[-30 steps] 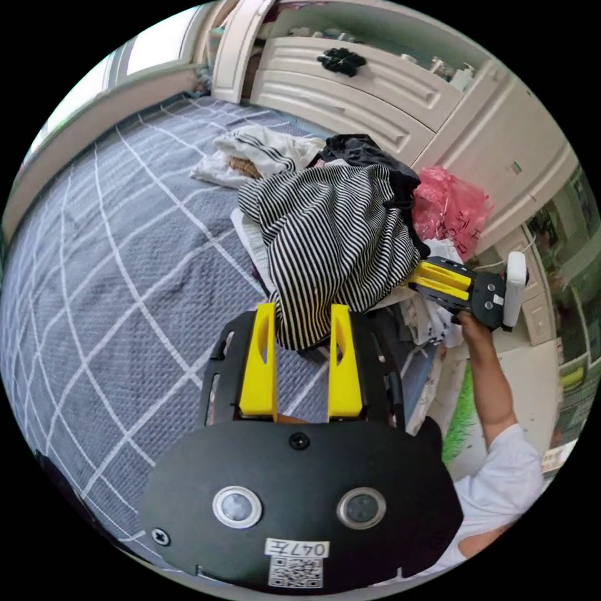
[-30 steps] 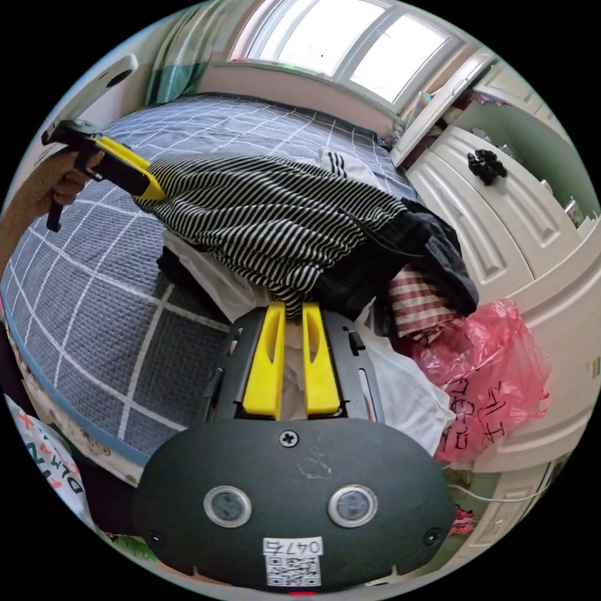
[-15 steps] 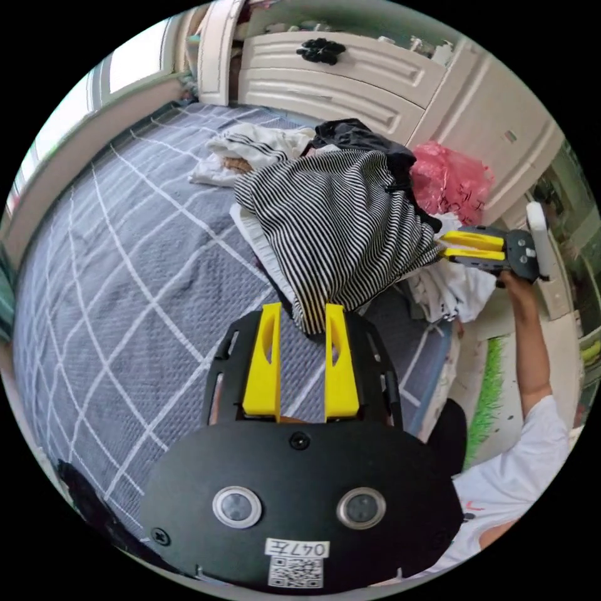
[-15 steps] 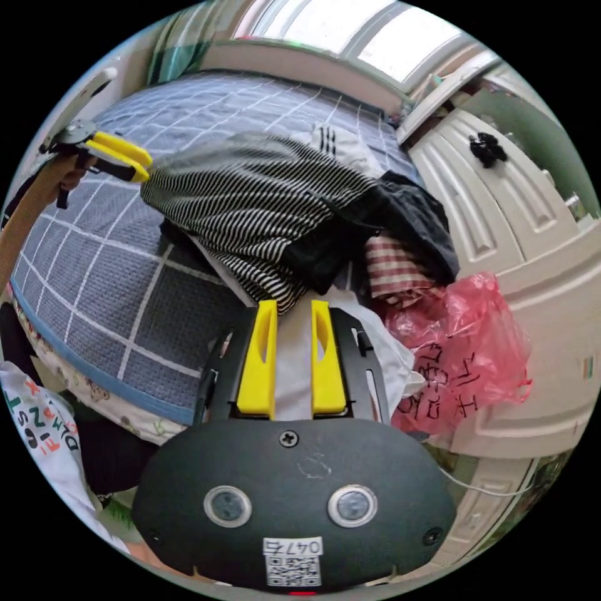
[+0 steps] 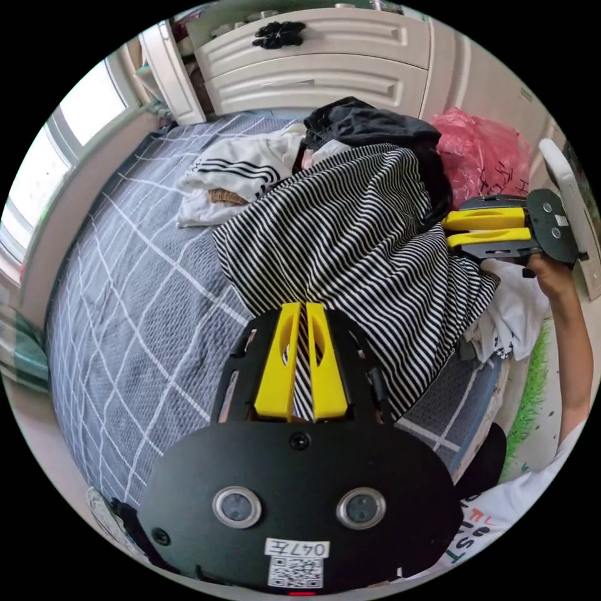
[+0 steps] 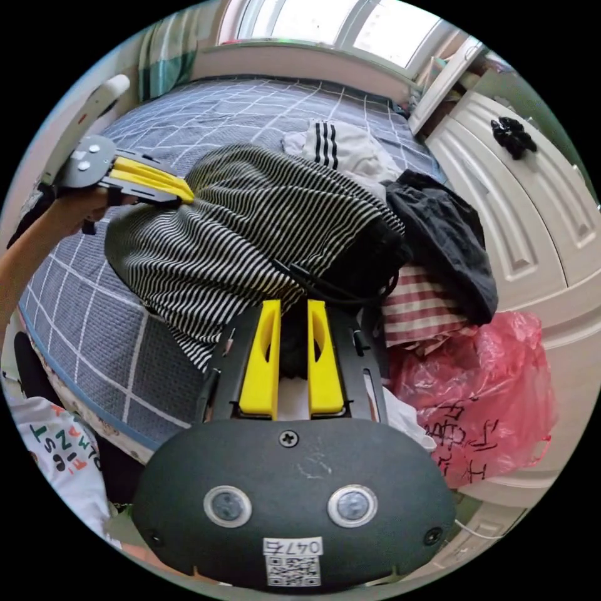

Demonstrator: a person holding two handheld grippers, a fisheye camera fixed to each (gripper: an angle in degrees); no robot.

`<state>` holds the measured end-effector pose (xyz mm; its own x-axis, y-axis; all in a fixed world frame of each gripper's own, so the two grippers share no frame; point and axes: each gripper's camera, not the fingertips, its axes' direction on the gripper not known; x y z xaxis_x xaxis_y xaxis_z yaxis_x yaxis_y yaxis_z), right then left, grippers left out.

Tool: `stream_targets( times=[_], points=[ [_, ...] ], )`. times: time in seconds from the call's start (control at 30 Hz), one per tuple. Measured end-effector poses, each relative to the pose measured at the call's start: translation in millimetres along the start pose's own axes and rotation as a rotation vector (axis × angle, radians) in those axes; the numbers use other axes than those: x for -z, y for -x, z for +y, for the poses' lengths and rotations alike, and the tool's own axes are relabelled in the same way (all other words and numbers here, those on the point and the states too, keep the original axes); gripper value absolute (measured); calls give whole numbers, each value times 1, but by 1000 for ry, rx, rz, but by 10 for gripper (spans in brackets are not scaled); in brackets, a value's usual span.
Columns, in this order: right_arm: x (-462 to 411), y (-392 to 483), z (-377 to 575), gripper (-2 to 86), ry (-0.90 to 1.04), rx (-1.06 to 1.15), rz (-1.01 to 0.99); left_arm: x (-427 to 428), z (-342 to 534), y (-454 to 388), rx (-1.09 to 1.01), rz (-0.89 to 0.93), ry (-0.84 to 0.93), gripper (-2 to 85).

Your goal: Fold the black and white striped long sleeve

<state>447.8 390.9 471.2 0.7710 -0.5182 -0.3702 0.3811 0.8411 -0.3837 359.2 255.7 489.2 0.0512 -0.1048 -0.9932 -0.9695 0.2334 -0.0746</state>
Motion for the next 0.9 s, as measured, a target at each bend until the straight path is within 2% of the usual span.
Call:
stream_targets(
  times=[0.1, 0.13, 0.2, 0.33, 0.4, 0.47, 0.57, 0.63, 0.73, 0.8, 0.9],
  points=[
    [25, 1, -1, 15, -82, 17, -14, 24, 0, 6, -11, -28, -50, 5],
    [44, 1, 0, 13, -169, 15, 21, 32, 0, 7, -9, -52, -68, 4],
    [59, -2, -7, 13, -215, 11, 64, 54, -8, 12, -8, -125, -119, 2],
    [31, -12, -43, 13, -112, -35, 28, 34, -21, 14, 4, -128, -45, 0],
    [1, -11, -53, 11, -36, -62, 39, -5, -17, 12, 12, -81, 76, -4],
    [-31, 0, -56, 11, -16, -99, 58, -10, -5, 9, 27, -95, 30, -5],
    [-24, 19, -58, 10, -43, -94, 118, 12, 18, 6, -7, -153, -5, -6],
    [0, 36, -50, 8, -144, -90, 147, 39, 40, 8, 2, -204, -56, -7],
    [46, 90, -24, 4, -340, -3, 92, 84, 102, 3, -65, -158, -85, -7],
    [63, 135, -6, 1, -398, 99, 35, 112, 175, -9, -137, -118, -91, -7],
    [72, 220, 25, 5, -454, 241, -17, 135, 288, -20, -120, -22, -94, -7]
  ],
)
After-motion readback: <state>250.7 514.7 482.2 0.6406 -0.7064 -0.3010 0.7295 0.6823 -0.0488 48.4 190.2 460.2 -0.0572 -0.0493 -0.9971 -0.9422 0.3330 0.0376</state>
